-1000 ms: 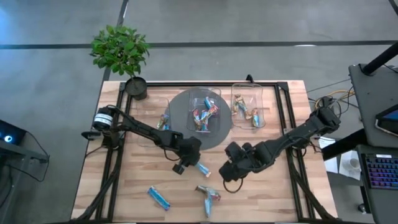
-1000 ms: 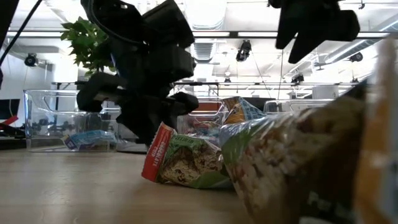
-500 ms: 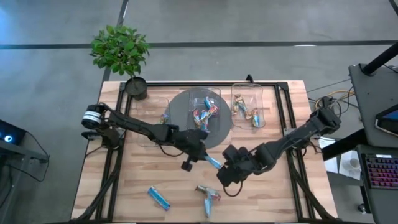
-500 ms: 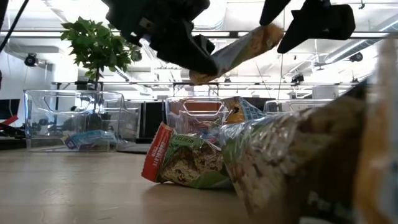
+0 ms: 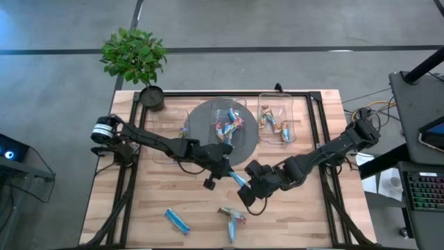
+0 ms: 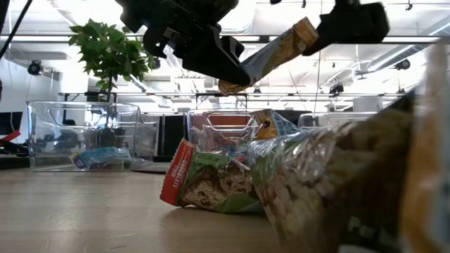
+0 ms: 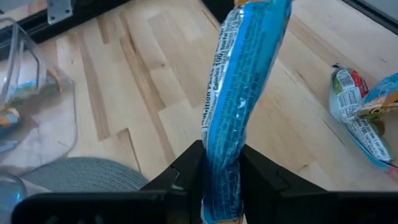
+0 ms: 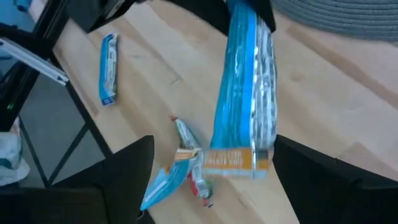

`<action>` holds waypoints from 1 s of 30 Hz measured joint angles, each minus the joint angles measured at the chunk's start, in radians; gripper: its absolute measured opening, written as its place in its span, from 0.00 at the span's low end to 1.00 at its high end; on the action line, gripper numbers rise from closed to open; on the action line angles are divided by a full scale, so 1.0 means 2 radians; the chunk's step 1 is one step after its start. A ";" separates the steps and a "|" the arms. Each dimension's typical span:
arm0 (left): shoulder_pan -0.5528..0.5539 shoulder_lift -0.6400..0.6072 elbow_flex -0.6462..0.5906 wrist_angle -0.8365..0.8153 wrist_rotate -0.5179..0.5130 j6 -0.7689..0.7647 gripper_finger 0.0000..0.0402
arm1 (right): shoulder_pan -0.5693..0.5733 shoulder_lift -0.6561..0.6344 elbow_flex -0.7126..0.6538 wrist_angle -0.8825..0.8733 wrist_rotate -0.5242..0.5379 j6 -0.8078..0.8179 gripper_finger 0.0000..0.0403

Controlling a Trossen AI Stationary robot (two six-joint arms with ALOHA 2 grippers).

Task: Pick and place Granola Bars by type
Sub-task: Put the orange granola bar into the right transparent bin

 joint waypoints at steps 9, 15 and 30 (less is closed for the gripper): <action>0.000 0.000 0.015 0.002 0.005 0.000 0.16 | -0.030 0.001 -0.001 0.001 -0.019 -0.040 0.73; 0.000 0.000 0.016 0.001 0.005 0.002 0.16 | -0.036 0.001 -0.005 -0.002 -0.046 -0.043 0.65; -0.007 0.000 0.016 0.001 0.005 -0.028 0.17 | -0.041 0.003 -0.008 -0.005 -0.042 -0.045 0.24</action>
